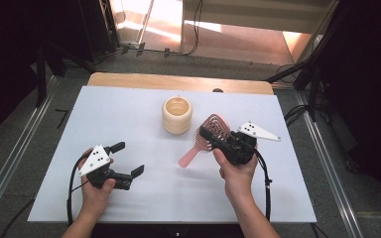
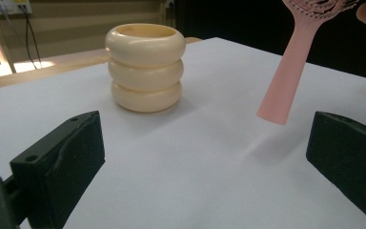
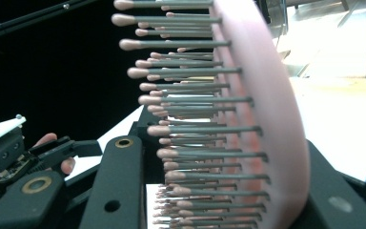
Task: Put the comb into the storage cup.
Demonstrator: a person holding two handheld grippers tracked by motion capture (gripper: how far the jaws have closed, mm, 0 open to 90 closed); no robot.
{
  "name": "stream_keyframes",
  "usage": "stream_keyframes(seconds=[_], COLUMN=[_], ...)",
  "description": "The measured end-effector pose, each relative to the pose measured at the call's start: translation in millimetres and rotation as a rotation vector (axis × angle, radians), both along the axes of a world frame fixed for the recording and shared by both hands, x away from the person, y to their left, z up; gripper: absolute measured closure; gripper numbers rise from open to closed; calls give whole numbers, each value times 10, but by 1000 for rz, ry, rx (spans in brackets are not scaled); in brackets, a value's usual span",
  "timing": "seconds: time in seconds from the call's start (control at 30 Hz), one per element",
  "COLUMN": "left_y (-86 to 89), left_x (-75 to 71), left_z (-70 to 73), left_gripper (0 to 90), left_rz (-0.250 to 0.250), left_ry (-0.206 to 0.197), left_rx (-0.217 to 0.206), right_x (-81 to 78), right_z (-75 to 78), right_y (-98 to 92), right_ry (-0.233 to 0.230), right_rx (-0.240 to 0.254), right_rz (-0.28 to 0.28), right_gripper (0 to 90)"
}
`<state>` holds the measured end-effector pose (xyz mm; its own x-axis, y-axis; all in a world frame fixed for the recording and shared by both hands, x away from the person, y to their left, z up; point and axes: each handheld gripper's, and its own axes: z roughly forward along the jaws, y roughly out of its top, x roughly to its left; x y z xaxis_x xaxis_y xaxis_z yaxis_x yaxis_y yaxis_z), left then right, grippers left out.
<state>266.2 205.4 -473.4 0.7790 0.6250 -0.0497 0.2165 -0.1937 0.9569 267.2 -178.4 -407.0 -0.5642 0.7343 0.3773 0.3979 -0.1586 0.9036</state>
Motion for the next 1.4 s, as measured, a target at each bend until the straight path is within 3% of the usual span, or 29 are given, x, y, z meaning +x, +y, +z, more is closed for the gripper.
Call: stream_keyframes(seconds=[0.67, 1.1, 1.4], left_y=[569, 730, 737], left_x=[-134, -170, -167], left_z=[-46, -70, -126], left_gripper=[0, 0, 0], left_rz=[103, 126, 134], left_ry=[4, 10, 12], left_rx=[-19, -43, -54], right_x=[69, 129, 184], right_z=[60, 105, 176], right_y=[-148, -136, -98], right_ry=[-32, -67, -83], right_rx=[-52, -69, -75], right_rz=[-24, 1, 15], right_gripper=[595, 595, 595])
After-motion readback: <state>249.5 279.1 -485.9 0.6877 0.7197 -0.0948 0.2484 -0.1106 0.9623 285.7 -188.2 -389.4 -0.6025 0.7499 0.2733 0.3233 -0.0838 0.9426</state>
